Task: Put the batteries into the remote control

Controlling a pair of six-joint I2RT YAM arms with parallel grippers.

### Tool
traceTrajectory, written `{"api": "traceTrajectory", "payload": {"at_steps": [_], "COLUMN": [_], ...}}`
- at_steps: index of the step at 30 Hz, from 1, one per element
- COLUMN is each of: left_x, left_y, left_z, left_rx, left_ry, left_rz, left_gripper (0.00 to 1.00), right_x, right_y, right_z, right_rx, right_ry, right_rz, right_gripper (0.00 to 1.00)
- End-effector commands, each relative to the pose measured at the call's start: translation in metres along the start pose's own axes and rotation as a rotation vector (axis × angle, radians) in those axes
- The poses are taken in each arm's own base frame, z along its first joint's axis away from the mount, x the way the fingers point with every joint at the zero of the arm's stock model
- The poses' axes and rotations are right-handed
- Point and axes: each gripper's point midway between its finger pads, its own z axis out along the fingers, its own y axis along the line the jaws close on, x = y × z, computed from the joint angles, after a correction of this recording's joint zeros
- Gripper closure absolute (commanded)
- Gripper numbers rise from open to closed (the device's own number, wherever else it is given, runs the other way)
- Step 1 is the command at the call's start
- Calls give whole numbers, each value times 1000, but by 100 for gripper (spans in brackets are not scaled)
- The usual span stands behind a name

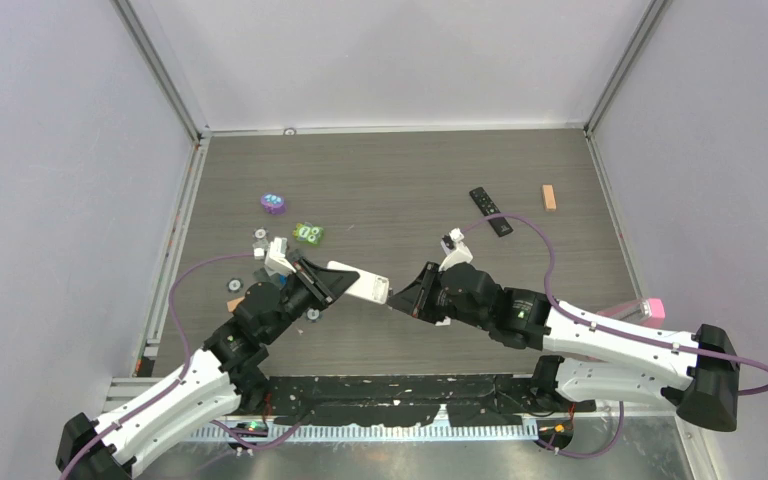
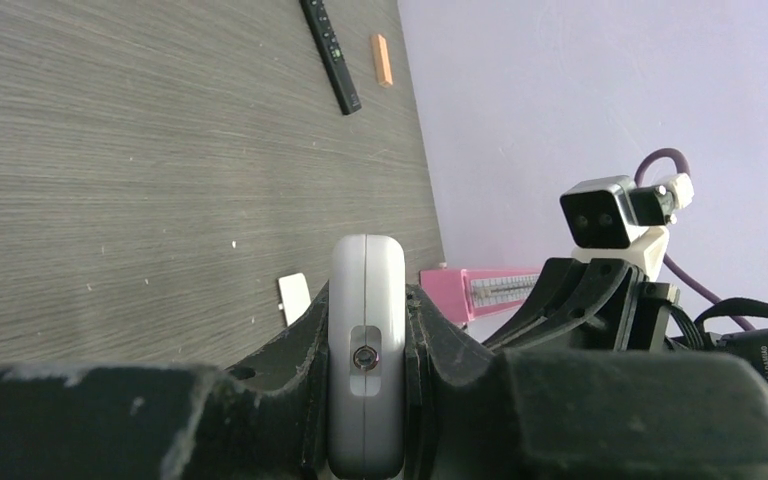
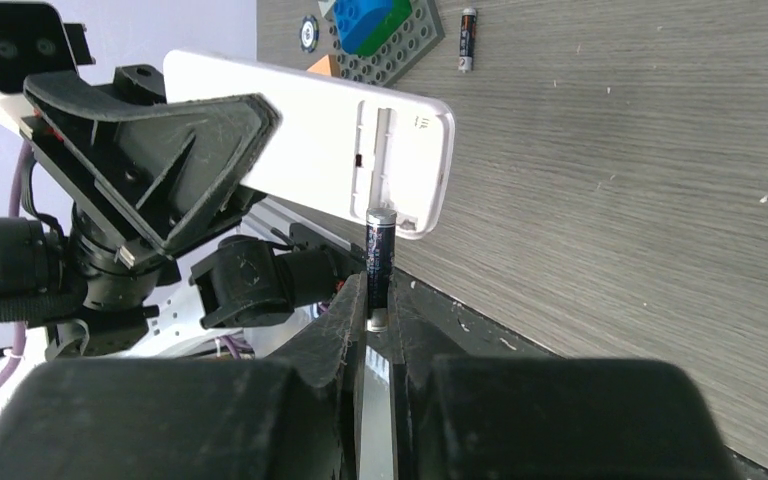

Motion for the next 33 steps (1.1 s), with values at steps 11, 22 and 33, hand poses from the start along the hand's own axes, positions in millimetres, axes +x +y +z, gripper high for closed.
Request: {"api": "traceTrajectory", "payload": {"at_steps": [11,22,33], "left_x": [-14,-11,-9], "left_y": [-28,-23,-23], "left_z": [-4,-5,-5], "left_rx": [129,119,114], "left_ry": [-68,-57,-43], "left_rz": [14,12,7], "left_gripper": [100,100,100], "right_x": [-15,-12,-17], "right_y": [29,20,6], "right_z": [14,23,31], "right_rx": [-30,18,71], "right_ry": [-60,-46,-51], "right_rz": [47,51,104], "right_gripper": [92,89,85]}}
